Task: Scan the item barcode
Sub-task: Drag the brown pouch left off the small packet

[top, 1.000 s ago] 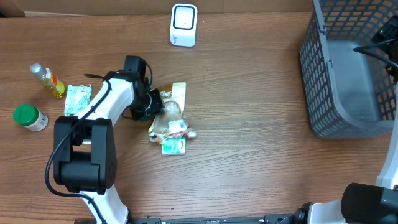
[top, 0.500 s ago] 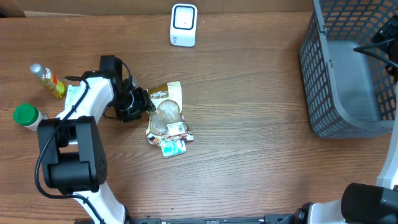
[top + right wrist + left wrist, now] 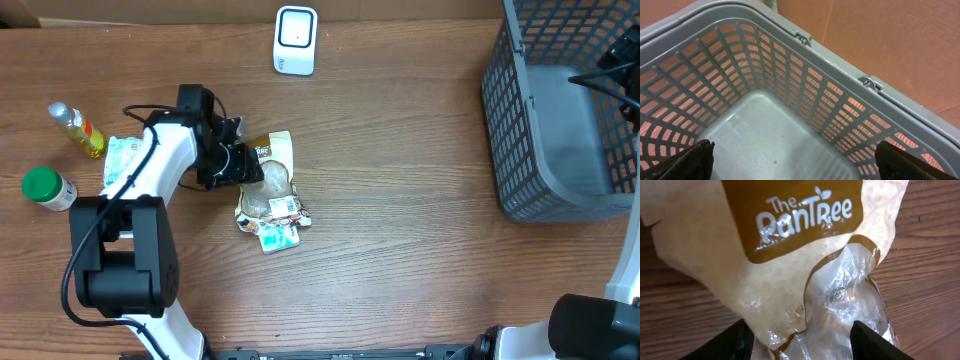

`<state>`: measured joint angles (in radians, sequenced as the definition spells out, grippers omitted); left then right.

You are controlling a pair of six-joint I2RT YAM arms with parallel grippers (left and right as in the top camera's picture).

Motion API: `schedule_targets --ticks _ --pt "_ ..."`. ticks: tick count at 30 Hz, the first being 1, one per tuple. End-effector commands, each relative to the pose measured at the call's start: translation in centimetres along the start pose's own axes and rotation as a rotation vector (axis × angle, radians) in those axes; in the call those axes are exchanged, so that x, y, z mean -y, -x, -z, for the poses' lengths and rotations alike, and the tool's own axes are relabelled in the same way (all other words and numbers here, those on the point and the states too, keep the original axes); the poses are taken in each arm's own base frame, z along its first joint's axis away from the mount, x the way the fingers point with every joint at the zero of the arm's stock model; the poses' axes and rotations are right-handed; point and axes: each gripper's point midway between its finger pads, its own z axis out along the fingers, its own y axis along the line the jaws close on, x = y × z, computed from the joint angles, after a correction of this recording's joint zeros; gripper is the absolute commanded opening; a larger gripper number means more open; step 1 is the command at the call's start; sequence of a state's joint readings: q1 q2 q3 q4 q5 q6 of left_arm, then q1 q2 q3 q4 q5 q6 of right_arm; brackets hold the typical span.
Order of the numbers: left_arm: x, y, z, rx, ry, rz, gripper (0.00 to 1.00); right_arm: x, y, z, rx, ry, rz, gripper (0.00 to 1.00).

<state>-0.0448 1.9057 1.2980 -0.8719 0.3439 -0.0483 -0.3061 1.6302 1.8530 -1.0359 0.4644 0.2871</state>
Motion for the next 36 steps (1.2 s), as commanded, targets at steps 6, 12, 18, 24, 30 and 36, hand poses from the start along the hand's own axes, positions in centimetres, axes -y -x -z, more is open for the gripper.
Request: schedule_targets --ticks 6,12,18,24,30,36 --pt "0.4 -0.8 0.0 -0.007 0.137 0.006 0.32 0.2 0.4 0.2 0.014 -0.009 -0.001 1.0" --pt "-1.4 0.3 0.2 0.07 0.243 0.203 0.07 0.2 0.4 0.2 0.014 -0.009 -0.001 1.0" --pt "-3.1 2.5 1.2 0.163 0.151 0.403 0.09 0.2 0.4 0.2 0.014 -0.009 -0.001 1.0" --pt "-3.1 3.5 2.5 0.188 0.033 0.404 0.29 0.2 0.4 0.2 0.014 -0.009 -0.001 1.0" --pt "-2.6 3.5 5.7 0.25 0.024 0.355 0.42 0.2 0.4 0.2 0.014 -0.009 -0.001 1.0" --pt "-1.0 3.4 10.1 0.353 0.011 0.302 0.55 0.2 0.4 0.2 0.014 -0.009 -0.001 1.0"
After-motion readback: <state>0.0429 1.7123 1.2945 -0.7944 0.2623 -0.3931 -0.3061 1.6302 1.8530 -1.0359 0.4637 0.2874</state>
